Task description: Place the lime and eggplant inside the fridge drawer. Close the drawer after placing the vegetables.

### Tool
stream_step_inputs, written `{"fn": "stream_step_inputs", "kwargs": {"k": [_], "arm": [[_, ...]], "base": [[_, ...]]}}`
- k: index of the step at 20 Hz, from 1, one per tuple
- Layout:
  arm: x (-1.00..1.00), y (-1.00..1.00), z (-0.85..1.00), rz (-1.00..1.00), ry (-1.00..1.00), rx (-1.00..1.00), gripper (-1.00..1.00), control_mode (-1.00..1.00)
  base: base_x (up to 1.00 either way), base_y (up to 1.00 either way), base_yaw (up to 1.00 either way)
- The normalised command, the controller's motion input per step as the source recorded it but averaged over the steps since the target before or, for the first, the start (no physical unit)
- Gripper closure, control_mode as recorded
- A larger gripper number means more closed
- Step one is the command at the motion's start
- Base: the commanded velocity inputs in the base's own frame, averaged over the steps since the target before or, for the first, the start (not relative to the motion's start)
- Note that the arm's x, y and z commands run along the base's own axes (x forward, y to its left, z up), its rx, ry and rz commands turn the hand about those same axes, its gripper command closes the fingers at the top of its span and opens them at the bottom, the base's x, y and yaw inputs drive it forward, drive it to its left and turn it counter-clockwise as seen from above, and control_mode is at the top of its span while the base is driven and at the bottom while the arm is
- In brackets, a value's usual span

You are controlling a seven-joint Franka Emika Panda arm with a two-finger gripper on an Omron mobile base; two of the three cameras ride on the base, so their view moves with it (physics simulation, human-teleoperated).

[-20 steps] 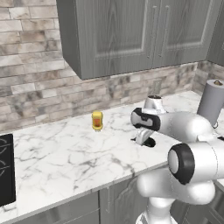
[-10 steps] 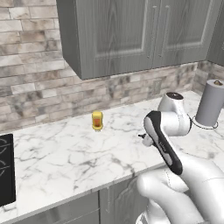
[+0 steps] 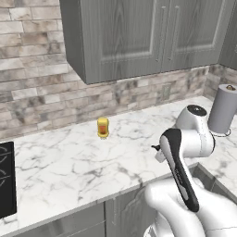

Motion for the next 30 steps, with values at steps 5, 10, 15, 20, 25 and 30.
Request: {"fn": "stream_step_inputs", "kwargs": {"k": [5, 10, 15, 20, 25, 30], "arm": [[-0.41, 0.31, 0.46, 0.01, -0.02, -0.02, 1.0, -1.0], [0.0, 0.0, 0.0, 0.0, 0.0, 0.0, 1.0, 1.0], [0.0, 0.0, 0.0, 0.0, 0.0, 0.0, 1.0, 1.0], [0.0, 0.0, 0.0, 0.0, 0.0, 0.0, 1.0, 1.0], [0.0, 0.0, 0.0, 0.0, 0.0, 0.0, 1.0, 1.0], [0.0, 0.0, 0.0, 0.0, 0.0, 0.0, 1.0, 1.0]], "base": [[0.0, 0.0, 0.0], [-0.92, 0.94, 0.24], [-0.75, 0.93, 0.48], [-0.21, 0.99, 0.66], [-0.18, 1.0, 0.67], [0.0, 1.0, 0.62]]}}
